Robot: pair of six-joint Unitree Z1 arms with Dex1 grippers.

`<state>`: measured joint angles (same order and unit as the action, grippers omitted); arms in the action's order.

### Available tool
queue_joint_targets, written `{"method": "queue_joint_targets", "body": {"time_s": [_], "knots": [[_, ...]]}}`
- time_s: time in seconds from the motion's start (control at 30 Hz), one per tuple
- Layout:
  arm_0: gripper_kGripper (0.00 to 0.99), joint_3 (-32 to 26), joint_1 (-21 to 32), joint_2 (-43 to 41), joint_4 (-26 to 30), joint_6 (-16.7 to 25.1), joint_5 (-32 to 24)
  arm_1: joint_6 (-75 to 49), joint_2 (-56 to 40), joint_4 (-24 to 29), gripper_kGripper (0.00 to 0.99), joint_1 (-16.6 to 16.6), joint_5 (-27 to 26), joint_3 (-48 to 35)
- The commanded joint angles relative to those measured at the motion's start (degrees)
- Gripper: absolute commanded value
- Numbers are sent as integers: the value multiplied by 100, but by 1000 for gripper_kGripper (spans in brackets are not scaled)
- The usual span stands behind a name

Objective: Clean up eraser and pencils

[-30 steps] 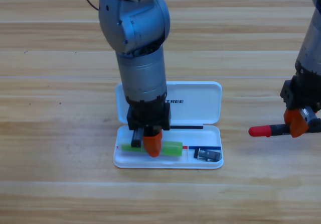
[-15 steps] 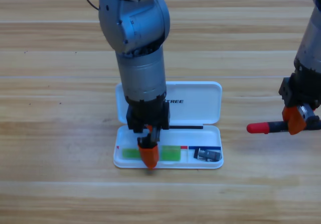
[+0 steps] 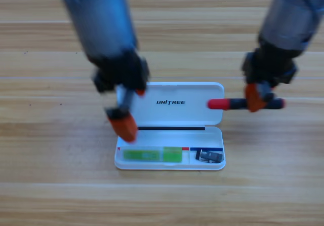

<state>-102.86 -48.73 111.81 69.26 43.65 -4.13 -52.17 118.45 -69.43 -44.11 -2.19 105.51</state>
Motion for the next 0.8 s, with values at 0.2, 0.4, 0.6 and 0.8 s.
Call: {"method": "queue_joint_targets", "body": {"time_s": [0.2, 0.4, 0.6, 0.8], "knots": [[990, 671, 1990, -2383, 237, 1146, -88, 427, 2033, -703, 0, -836, 79, 2061], [990, 1057, 2948, -2796, 237, 1699, -509, 585, 2534, -906, 0, -968, 158, 2747], [990, 1356, 3089, -2849, 228, 1743, -720, 638, 2666, -950, 0, -976, 202, 2852], [990, 1497, 3089, -2849, 219, 1743, -835, 691, 2675, -1002, 0, -976, 228, 2843]]}}
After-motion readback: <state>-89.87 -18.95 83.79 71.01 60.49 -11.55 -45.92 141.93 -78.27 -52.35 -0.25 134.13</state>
